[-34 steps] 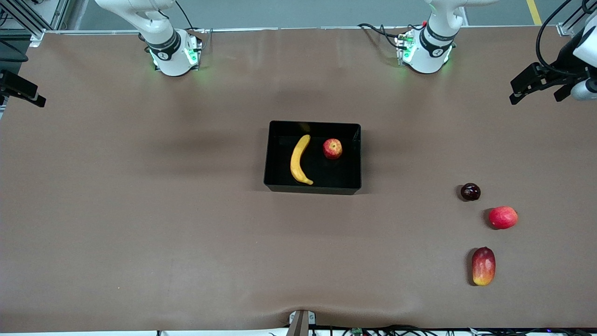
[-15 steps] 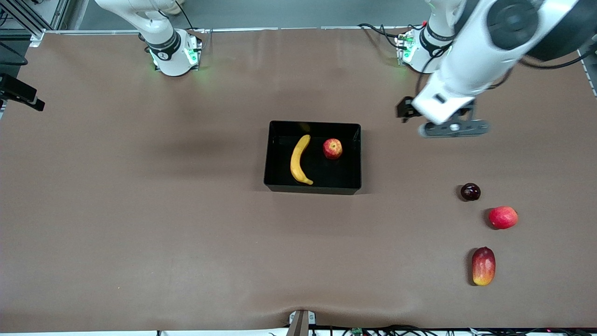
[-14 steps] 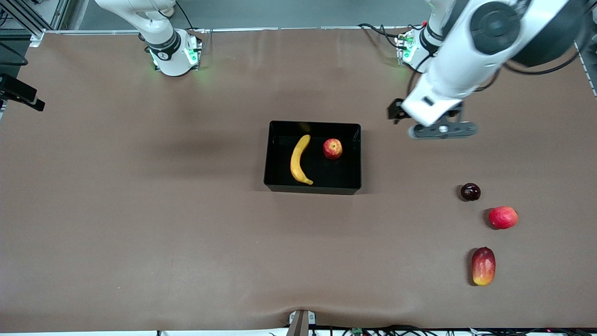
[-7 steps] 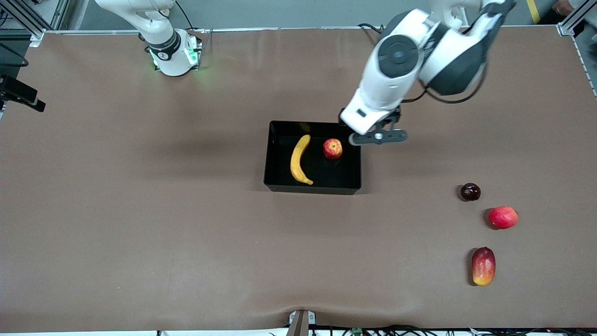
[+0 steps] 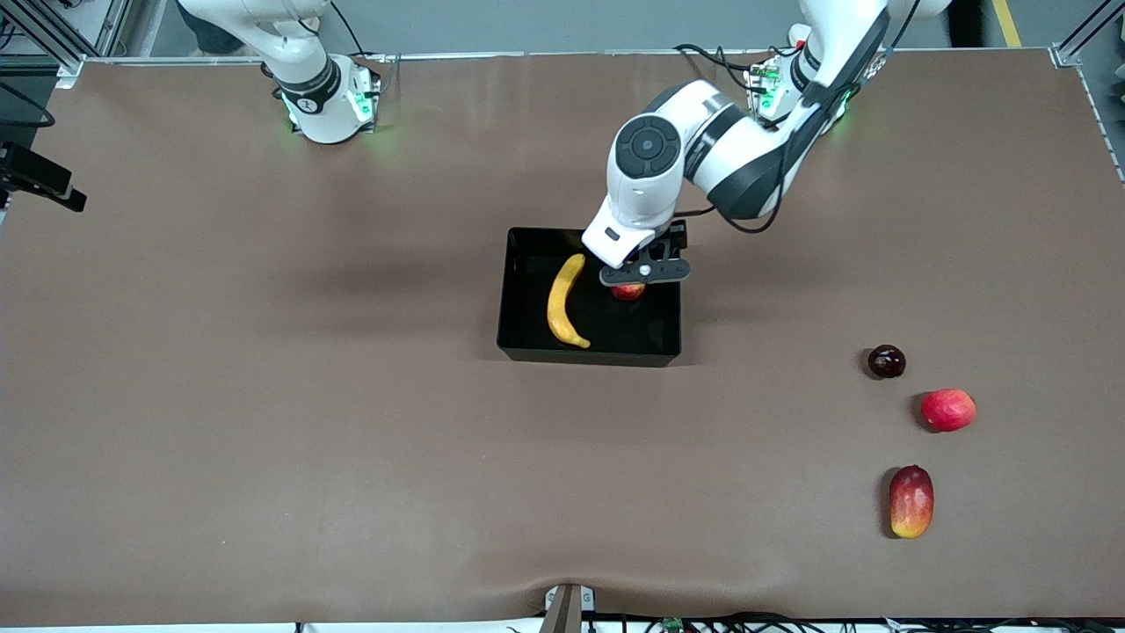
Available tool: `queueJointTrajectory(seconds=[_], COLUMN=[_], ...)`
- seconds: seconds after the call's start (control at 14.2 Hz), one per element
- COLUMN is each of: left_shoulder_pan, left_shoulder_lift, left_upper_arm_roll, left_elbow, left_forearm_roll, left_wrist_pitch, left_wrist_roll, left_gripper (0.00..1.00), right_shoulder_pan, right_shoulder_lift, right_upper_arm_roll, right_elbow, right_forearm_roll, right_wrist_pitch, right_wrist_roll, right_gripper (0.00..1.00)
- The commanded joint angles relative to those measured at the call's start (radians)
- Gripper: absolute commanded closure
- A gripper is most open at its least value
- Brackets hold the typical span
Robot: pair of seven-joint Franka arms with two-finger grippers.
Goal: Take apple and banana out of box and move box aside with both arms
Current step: 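Lower the left gripper into the box and grasp the apple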
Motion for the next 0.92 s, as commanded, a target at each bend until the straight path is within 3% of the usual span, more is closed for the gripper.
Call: queueJointTrajectory(seconds=[0.0, 0.49, 0.85], left_shoulder_pan=[-0.011, -0.013, -0.013], left_shoulder_lift=[0.037, 0.179, 0.223], left_upper_arm_roll=[-0.001, -0.001, -0.001], left_elbow=[-0.029, -0.034, -0.036], left_forearm_roll=[0.035, 0.176, 0.183], left_wrist_pitch=[0.056, 0.16, 0.2], left_wrist_roll=[-0.047, -0.197, -0.234], left_gripper=[0.0, 0.0, 0.0], right_shoulder_pan=[-0.023, -0.023, -0.024], right_shoulder_lift=[0.006, 0.009, 0.029], right_upper_arm_roll=[0.014, 0.014, 0.012], right_elbow=[0.008, 0.008, 0.008], right_forearm_roll=[0.016, 0.014, 0.01], right_wrist_pitch=[-0.002, -0.002, 0.001], right_wrist_roll=[0.01, 0.01, 0.008], right_gripper=[0.0, 0.0, 0.0])
